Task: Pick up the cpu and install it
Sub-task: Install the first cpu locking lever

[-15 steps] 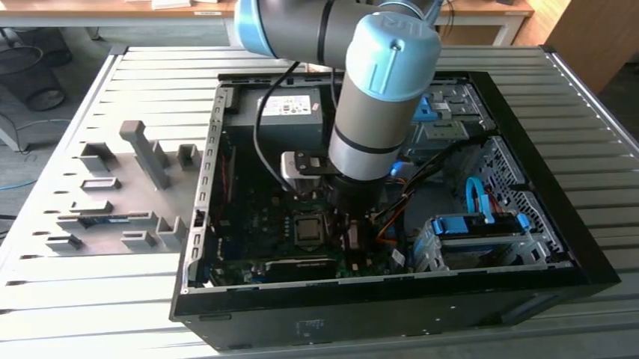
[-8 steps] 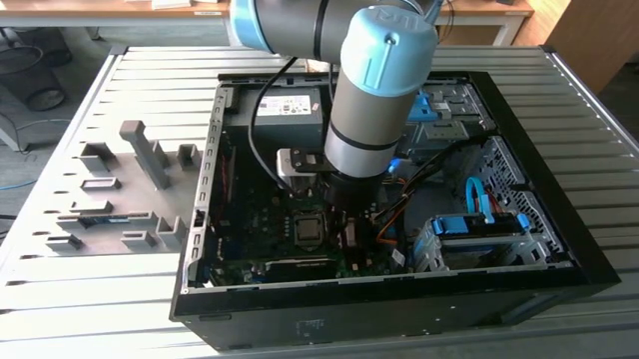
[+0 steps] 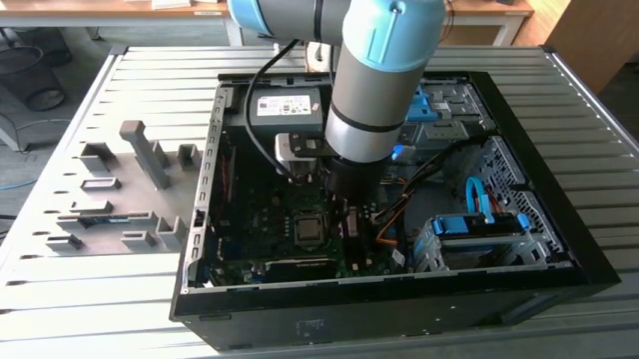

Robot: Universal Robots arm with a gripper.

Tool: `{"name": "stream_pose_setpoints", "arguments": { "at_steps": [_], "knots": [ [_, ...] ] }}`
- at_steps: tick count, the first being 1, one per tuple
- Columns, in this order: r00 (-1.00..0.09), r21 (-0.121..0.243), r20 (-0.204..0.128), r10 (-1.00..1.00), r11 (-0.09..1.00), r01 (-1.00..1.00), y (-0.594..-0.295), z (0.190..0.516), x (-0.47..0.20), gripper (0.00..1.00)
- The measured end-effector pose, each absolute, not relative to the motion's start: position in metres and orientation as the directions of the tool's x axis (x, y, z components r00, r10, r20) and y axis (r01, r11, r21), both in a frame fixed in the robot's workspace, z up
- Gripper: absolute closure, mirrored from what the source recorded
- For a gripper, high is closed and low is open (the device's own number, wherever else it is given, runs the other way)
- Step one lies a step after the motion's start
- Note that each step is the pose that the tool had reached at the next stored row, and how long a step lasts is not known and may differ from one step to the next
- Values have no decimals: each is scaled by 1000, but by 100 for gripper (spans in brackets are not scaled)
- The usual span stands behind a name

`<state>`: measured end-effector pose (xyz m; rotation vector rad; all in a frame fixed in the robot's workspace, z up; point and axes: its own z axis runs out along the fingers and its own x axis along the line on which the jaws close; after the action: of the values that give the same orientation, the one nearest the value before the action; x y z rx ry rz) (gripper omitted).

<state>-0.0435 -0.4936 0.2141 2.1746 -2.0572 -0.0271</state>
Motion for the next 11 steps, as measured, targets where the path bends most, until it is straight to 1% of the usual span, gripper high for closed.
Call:
{"name": "stream_pose_setpoints", "arguments": {
  "at_steps": [8,11],
  "knots": [
    [60,119,78,-995,-51,-992,-477,214,-45,90],
    [60,112,78,-995,-51,-992,-476,216,-51,90]
  ]
}}
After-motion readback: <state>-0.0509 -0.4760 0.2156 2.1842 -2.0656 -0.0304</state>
